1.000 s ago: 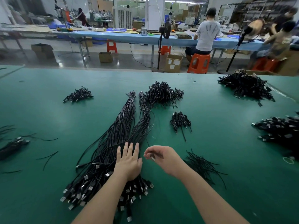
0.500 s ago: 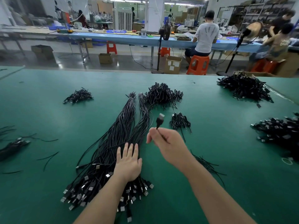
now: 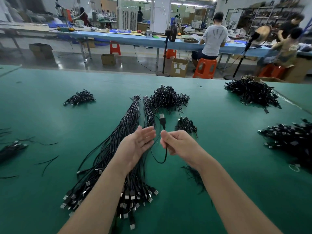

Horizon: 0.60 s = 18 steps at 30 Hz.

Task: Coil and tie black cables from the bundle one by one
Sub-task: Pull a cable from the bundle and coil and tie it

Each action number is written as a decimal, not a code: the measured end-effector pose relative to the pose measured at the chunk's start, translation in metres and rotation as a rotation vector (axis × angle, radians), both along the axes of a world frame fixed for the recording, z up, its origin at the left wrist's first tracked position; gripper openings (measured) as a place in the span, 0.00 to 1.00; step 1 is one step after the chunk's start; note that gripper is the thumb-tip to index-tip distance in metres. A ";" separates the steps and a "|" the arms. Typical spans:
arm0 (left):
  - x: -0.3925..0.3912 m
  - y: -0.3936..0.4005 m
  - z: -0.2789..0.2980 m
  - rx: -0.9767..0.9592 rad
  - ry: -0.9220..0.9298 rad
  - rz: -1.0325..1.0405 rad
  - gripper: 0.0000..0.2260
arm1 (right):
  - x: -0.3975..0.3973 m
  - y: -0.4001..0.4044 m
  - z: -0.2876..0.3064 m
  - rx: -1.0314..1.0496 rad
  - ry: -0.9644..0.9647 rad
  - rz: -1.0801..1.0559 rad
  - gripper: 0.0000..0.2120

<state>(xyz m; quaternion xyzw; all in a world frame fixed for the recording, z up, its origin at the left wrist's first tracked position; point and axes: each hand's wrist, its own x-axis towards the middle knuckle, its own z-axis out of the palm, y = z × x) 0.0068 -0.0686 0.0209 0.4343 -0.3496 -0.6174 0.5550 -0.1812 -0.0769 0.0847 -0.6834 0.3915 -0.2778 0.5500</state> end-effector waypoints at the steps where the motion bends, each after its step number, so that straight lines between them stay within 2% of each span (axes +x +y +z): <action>1: -0.004 0.003 0.012 -0.029 0.028 -0.063 0.21 | 0.002 0.001 -0.003 0.026 -0.012 0.011 0.22; 4: -0.017 0.013 0.034 -0.104 0.034 -0.234 0.22 | 0.006 0.001 -0.008 0.111 -0.098 0.007 0.21; 6: -0.023 0.017 0.039 -0.111 0.070 -0.256 0.22 | 0.006 0.000 -0.010 0.151 -0.147 -0.001 0.20; 8: -0.025 0.019 0.042 -0.113 0.103 -0.234 0.20 | 0.006 0.000 -0.013 0.168 -0.171 -0.006 0.20; 12: -0.030 0.024 0.049 -0.132 0.099 -0.066 0.11 | 0.003 0.003 -0.018 0.160 -0.194 0.017 0.18; 15: -0.032 0.023 0.055 -0.130 0.131 0.017 0.11 | 0.000 0.007 -0.021 0.100 -0.181 0.039 0.16; 18: -0.037 0.026 0.059 -0.157 0.063 -0.014 0.12 | -0.001 0.007 -0.021 0.092 -0.218 -0.006 0.17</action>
